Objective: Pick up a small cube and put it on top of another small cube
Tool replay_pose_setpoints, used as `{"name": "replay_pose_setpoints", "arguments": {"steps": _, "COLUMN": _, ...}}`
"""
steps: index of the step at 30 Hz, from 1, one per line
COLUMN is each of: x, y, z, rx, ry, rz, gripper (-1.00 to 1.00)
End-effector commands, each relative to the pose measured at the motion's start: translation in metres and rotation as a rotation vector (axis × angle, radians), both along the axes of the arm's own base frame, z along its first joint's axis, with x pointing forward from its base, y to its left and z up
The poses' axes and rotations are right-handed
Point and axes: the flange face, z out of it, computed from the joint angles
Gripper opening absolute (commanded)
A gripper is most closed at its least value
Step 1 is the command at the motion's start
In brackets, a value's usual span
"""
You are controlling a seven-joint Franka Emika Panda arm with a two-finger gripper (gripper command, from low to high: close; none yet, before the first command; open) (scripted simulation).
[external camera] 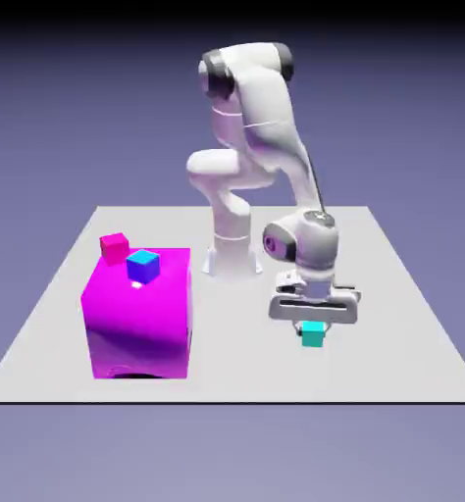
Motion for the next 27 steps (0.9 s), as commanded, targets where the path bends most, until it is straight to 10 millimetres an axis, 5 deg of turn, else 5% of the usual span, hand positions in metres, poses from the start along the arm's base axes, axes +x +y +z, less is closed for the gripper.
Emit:
{"name": "replay_pose_setpoints", "arguments": {"steps": 1, "x": 0.0, "y": 0.0, "z": 0.0, "rx": 0.0, "ry": 0.001, "rz": 0.0, "gripper": -1.0}}
{"name": "replay_pose_setpoints", "arguments": {"steps": 2, "x": 0.002, "y": 0.023, "z": 0.013, "rx": 0.01, "ry": -0.04, "rz": 0.073, "gripper": -1.0}}
{"name": "replay_pose_setpoints", "arguments": {"steps": 9, "x": 0.06, "y": -0.057, "z": 0.066, "rx": 0.031, "ry": -0.158, "rz": -0.303, "gripper": -1.0}}
{"name": "replay_pose_setpoints", "arguments": {"steps": 15, "x": 0.091, "y": -0.136, "z": 0.114, "rx": 0.04, "ry": -0.262, "rz": -0.621, "gripper": -1.0}}
{"name": "replay_pose_setpoints", "arguments": {"steps": 22, "x": 0.104, "y": -0.233, "z": 0.169, "rx": 0.039, "ry": -0.39, "rz": -0.982, "gripper": -1.0}}
{"name": "replay_pose_setpoints", "arguments": {"steps": 27, "x": 0.093, "y": -0.307, "z": 0.2, "rx": 0.03, "ry": -0.466, "rz": -1.254, "gripper": -1.0}}
